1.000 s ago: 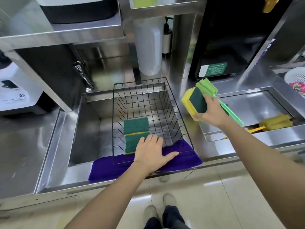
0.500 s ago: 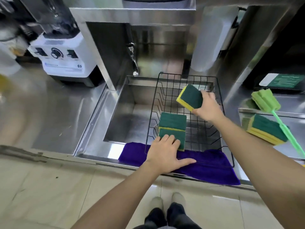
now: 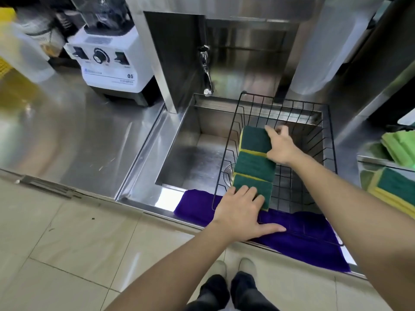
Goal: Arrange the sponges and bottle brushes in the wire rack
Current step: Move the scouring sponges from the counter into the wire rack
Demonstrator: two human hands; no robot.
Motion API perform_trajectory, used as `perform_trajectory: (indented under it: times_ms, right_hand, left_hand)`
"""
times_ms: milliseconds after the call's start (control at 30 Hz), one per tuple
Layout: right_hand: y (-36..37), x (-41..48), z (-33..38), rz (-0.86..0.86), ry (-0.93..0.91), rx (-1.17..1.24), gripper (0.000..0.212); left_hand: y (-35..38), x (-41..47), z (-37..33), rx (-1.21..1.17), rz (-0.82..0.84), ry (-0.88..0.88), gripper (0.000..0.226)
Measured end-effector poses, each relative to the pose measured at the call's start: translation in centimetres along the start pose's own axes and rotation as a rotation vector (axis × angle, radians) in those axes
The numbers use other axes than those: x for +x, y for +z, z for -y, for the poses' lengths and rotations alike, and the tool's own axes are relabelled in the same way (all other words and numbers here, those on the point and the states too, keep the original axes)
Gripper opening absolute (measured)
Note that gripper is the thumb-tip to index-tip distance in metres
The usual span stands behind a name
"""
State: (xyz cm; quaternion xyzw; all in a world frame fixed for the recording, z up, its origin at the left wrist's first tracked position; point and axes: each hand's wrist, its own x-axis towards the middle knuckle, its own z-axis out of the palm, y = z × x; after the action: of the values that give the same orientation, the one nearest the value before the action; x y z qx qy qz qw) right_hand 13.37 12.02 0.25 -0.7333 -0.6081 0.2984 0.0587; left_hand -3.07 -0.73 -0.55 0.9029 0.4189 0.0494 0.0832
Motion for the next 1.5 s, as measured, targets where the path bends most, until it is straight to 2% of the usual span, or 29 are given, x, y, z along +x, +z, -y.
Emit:
perform_trajectory:
  times_ms: [133,367,500,633,733,800,967,1067,1133,1233,1367,1433,1500]
  right_hand:
    - [-0.1,0.5,0.0,0.073,-0.056,-0.069,0.072]
    - [0.3,0.0,-0.7,0.111,-0.078,0.007,0.06]
    - [0.0,-0.7,-0.9,0.118,-0.157,-0.167,0.061]
    - [-0.7,-1.7,-1.2,0.138,-0.154,-0.223,0.059]
    - [-1.7,-3.1,-2.0,0.074,-0.175,-0.216,0.046]
    - [-2.9,-4.4,-3.0,-0.039,-0.176,-0.194,0.038]
    - [-6.5,-7.6,-7.3,-0.384,-0.039,-0.114,0.029]
    - [-7.7,-9.3,-11.1,-0.482,0.101,-0.056,0.031]
    - [-7.9,-10.4,-13.6,-0.439,0.202,-0.074,0.041]
    - [-7.5,-11.8,-16.4,-0.286,0.361,-0.195,0.063]
    - [-6.8,-12.9,-18.5,-0.135,0.451,-0.263,0.071]
    - [-6.7,-13.0,-19.1,-0.13,0.464,-0.323,0.075]
    - [-6.8,-12.9,-19.4,-0.143,0.494,-0.432,0.07]
  left_hand:
    - [0.1,0.1,0.0,-0.001,0.005,0.005,0.083]
    - [0.1,0.1,0.0,0.015,0.005,0.025,0.081]
    - [0.1,0.3,-0.1,0.022,0.021,0.055,0.078]
    - [0.2,0.9,-1.2,0.016,0.033,0.118,0.072]
    - [0.4,2.0,-2.9,0.009,0.08,0.178,0.074]
    - [0.5,2.8,-4.2,0.003,0.118,0.209,0.077]
    - [1.3,4.4,-6.8,0.031,0.156,0.296,0.083]
    - [1.6,5.0,-8.2,0.024,0.197,0.315,0.082]
    - [1.7,5.3,-9.0,0.024,0.228,0.312,0.077]
    - [1.9,5.7,-9.6,0.031,0.238,0.308,0.073]
    - [2.1,5.9,-9.6,0.03,0.238,0.299,0.083]
    - [2.1,5.8,-9.6,0.02,0.23,0.295,0.085]
    - [2.1,5.7,-9.5,0.02,0.226,0.284,0.087]
